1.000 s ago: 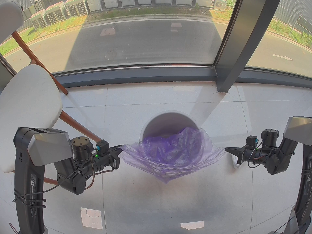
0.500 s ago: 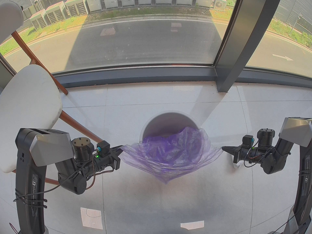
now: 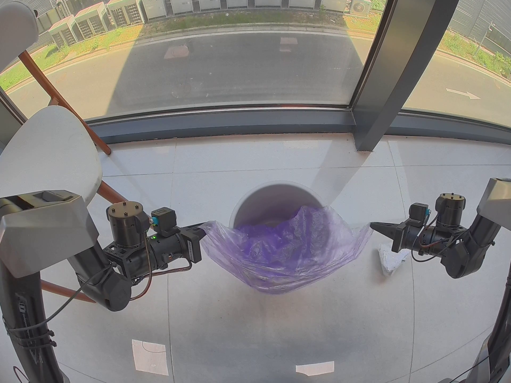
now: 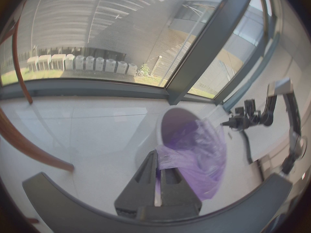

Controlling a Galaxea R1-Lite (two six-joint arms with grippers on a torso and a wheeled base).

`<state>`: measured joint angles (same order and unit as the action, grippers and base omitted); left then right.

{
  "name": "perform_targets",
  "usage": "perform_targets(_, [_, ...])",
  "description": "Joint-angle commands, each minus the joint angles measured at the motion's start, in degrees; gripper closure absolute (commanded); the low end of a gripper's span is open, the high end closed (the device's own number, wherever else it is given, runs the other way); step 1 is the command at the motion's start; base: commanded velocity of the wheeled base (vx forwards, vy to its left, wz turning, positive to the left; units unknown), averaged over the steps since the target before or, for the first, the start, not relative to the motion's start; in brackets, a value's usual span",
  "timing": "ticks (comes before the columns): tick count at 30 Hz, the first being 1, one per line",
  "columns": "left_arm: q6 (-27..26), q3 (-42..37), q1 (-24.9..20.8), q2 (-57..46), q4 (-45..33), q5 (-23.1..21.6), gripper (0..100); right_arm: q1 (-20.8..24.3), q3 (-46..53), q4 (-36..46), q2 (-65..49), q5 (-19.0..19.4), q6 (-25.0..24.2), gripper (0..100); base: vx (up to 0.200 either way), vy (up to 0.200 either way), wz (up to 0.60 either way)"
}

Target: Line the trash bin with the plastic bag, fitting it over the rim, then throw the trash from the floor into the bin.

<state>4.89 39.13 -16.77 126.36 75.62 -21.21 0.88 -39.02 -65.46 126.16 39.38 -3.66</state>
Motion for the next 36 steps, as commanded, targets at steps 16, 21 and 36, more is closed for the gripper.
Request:
perform_targets(16, [49.5,-8.5,-9.7,-19.8,5.8,0.1,100,5.5,13.0,0.4,-16.8,-2.9,-2.3,100,0.000,0.000,0.00])
perform_targets(21, [61.2,-7.8,-9.6,-20.1,6.1,0.5,100,5.5,13.5,2.3,-17.9,-3.0,-2.3,100,0.000,0.000,0.00])
perform_targets(36, [40.8,-22.4,-9.0,-11.8,6.3,-8.8,100,6.6,12.8,2.4,-16.2,-3.7,-2.3,100,0.000,0.000,0.00])
